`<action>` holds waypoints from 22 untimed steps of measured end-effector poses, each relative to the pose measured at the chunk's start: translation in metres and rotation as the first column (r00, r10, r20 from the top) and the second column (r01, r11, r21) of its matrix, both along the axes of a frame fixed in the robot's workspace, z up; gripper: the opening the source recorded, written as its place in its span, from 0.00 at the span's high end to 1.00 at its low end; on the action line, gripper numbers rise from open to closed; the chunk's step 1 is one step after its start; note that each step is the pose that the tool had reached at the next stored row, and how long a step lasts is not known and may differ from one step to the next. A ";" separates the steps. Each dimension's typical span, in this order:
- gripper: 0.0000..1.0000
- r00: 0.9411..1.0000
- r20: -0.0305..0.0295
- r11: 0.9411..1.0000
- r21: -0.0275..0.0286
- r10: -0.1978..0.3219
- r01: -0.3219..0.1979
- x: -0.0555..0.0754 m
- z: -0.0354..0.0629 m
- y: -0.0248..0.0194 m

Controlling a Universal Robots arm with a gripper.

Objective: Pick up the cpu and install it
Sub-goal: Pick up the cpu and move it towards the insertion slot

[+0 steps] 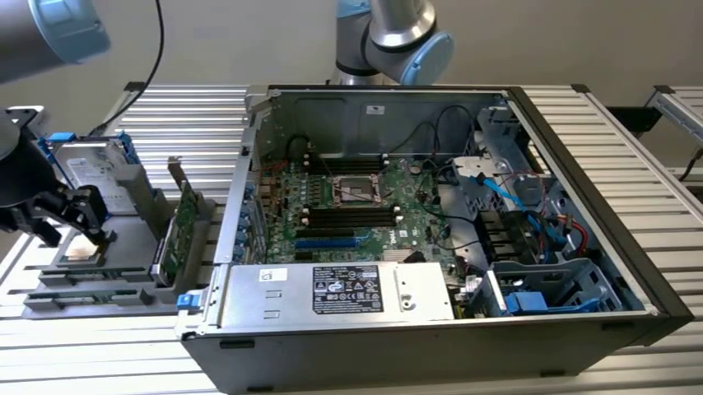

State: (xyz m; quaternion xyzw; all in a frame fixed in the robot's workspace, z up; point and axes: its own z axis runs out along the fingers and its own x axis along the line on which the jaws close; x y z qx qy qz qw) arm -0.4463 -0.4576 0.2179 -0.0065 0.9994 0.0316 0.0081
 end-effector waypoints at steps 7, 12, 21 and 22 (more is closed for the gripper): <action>0.36 0.999 -0.034 0.999 0.047 0.001 0.001 0.000 -0.0007 0.0000; 0.36 0.998 -0.058 0.999 0.050 0.001 0.002 0.000 -0.0034 0.0000; 0.36 0.998 -0.062 0.999 0.050 0.004 -0.001 0.000 -0.0188 0.0000; 0.36 0.998 -0.062 0.999 0.050 0.004 -0.001 0.000 -0.0206 0.0000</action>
